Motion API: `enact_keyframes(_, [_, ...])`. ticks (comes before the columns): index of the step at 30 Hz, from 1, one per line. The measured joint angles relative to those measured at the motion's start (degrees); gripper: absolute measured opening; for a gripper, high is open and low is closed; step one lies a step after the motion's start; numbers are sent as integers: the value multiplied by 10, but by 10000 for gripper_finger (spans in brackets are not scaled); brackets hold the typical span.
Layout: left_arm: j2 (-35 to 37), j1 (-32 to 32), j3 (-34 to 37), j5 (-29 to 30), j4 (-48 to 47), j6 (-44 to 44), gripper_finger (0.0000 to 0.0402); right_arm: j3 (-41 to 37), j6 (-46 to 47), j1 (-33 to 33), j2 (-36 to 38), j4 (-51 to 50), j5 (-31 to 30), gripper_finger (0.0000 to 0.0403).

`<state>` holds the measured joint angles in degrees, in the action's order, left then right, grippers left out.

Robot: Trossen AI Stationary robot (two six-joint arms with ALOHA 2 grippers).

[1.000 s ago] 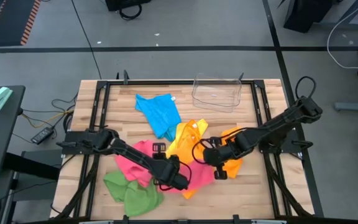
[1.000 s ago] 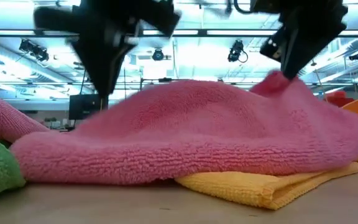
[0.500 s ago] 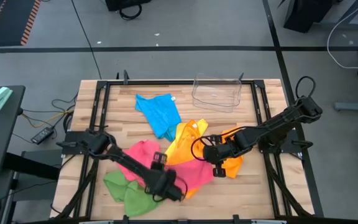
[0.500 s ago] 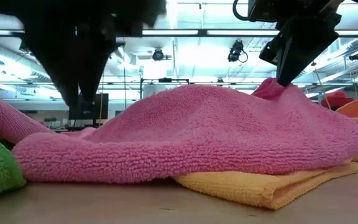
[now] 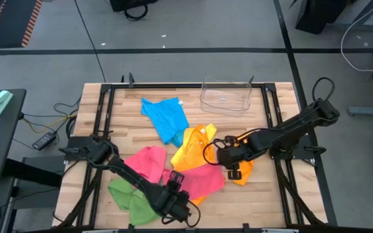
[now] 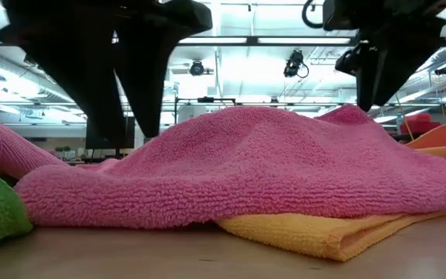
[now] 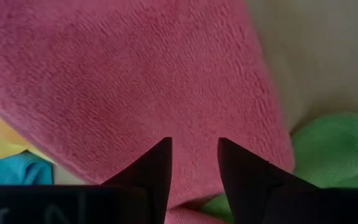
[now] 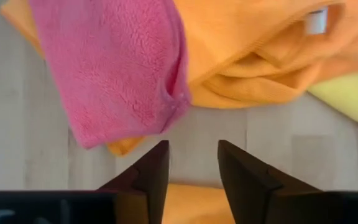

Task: Fold microfiber towels
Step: Fold the top pink microfiber cloth

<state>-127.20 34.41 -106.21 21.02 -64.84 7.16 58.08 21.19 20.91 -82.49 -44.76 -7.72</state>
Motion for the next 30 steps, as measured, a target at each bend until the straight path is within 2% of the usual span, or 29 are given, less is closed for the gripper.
enact_keyframes(4, [0, -11, 0, -17, 20, 2, 122, 0, 12, 13, 28, 4, -11, 156])
enact_keyframes(6, [0, -15, 0, -17, 20, 7, 119, -1, 6, 33, 32, 37, -24, 156])
enact_keyframes(12, [0, -16, 0, -18, 18, 12, 112, -59, -49, 117, -1, 224, -73, 156])
enact_keyframes(18, [0, -10, 0, -18, -8, 16, 110, -113, -28, 165, -65, 377, -104, 156])
enact_keyframes(26, [3, -9, -8, -33, -43, 30, 109, -103, 33, 205, -162, 379, -66, 156])
enact_keyframes(30, [4, -9, -37, -33, -70, 44, 102, -103, 50, 206, -191, 371, -74, 156])
